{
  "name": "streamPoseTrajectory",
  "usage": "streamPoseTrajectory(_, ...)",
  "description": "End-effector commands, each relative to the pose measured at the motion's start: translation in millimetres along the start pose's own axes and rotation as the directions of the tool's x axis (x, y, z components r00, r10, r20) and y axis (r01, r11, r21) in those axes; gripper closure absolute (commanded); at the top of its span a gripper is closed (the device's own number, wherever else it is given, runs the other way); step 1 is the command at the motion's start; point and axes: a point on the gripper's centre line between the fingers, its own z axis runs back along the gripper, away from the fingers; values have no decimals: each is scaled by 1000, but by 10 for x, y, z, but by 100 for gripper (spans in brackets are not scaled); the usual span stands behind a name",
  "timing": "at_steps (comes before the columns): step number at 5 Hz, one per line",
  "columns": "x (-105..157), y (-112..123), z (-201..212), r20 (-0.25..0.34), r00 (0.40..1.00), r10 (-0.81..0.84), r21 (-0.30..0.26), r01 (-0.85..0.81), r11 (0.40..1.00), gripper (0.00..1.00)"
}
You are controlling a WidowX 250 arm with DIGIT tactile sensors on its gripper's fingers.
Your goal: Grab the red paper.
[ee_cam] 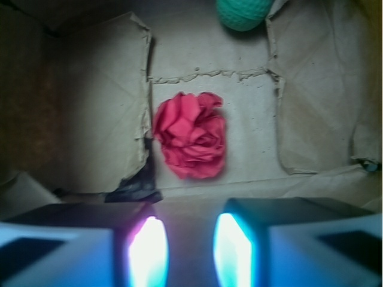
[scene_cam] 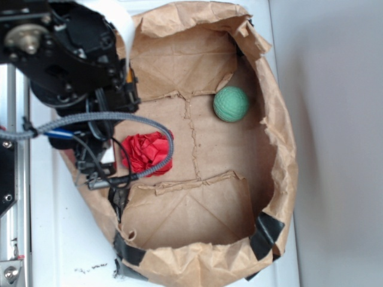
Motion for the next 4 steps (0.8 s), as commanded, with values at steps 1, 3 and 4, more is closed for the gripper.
streamPoseTrajectory(1,-116,43,137,58,998,-29,18,28,999,0)
streamPoseTrajectory(3,-22,-88,-108,-34,998,-57,46,58,997,0)
streamPoseTrajectory(4,-22,-88,-108,-34,998,-57,46,58,997,0)
